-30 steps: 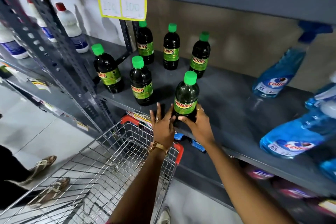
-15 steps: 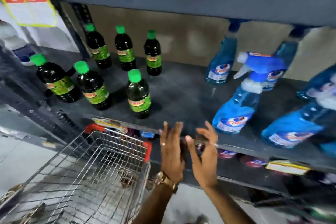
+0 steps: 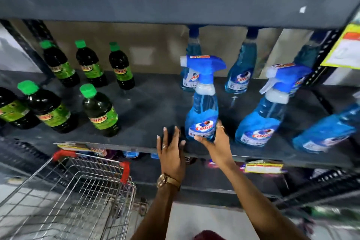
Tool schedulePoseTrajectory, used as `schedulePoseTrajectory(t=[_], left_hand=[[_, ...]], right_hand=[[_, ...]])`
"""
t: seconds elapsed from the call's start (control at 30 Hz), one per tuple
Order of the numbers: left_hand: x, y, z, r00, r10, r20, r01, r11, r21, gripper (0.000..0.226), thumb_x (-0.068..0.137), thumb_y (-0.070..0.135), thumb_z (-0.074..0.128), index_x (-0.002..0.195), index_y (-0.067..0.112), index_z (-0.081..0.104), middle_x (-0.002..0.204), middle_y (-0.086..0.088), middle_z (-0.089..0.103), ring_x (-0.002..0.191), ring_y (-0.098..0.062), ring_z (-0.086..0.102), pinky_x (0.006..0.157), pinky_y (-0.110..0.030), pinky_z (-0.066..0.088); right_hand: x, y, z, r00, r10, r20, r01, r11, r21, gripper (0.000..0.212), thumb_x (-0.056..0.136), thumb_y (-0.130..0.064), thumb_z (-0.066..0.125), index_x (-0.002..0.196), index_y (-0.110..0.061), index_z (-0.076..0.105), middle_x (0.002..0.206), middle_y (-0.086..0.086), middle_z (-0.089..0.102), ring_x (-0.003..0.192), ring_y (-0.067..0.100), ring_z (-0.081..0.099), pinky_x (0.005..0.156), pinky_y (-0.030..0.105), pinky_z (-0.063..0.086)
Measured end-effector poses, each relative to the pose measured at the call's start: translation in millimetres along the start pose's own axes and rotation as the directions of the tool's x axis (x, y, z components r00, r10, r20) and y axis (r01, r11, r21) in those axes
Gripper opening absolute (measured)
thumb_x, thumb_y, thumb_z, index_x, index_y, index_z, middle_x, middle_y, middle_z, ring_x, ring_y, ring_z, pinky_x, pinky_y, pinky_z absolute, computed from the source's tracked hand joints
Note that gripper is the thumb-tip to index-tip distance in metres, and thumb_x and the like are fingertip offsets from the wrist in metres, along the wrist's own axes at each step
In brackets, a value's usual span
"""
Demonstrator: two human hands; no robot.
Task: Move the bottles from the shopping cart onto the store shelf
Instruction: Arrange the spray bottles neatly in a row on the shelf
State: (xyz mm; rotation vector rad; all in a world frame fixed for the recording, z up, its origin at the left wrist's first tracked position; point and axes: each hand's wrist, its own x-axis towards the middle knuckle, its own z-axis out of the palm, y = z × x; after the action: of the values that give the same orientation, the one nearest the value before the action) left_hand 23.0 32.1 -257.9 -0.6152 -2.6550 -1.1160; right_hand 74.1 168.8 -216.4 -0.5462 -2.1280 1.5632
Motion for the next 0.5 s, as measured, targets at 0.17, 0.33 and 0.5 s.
schedulePoseTrajectory(t=[0.17, 0.33, 0.5], left_hand=[[3.5, 2.9, 1.5, 0.998, -0.048, -0.043, 0.048, 0.999, -0.006, 0.044, 0.098, 0.029, 0.032, 0.137, 0.018, 0.048, 0.142, -0.007, 0.052, 0.147, -0.019, 0.018, 0.119, -0.023, -0.009], [4.9, -6.3, 0.8, 0.996, -0.077, -0.033, 0.079, 0.996, 0.047, 0.043, 0.101, 0.031, 0.033, 0.141, 0.021, 0.042, 0.15, -0.009, 0.042, 0.149, -0.016, 0.011, 0.115, -0.017, -0.023], [6.6, -10.1, -7.7, 1.0, -0.021, 0.009, 0.02, 0.999, 0.046, 0.048, 0.097, 0.032, 0.027, 0.14, 0.021, 0.043, 0.145, -0.008, 0.049, 0.146, -0.01, 0.02, 0.119, -0.022, -0.009]], right_hand=[[-1.5, 2.3, 10.6, 0.999, -0.034, -0.022, 0.034, 0.999, 0.003, 0.048, 0.069, -0.015, 0.083, 0.098, -0.034, 0.049, 0.096, -0.014, 0.065, 0.089, -0.008, 0.063, 0.073, 0.006, 0.048], [-4.1, 0.2, 28.4, 0.999, -0.03, -0.038, 0.03, 0.999, 0.024, 0.048, 0.068, -0.021, 0.084, 0.103, -0.022, 0.051, 0.094, -0.007, 0.066, 0.087, -0.006, 0.064, 0.071, 0.007, 0.048], [-3.7, -0.5, 23.1, 0.999, -0.03, 0.012, 0.03, 0.999, 0.011, 0.045, 0.072, -0.019, 0.081, 0.104, -0.025, 0.05, 0.098, -0.006, 0.065, 0.09, -0.013, 0.061, 0.072, 0.003, 0.047]])
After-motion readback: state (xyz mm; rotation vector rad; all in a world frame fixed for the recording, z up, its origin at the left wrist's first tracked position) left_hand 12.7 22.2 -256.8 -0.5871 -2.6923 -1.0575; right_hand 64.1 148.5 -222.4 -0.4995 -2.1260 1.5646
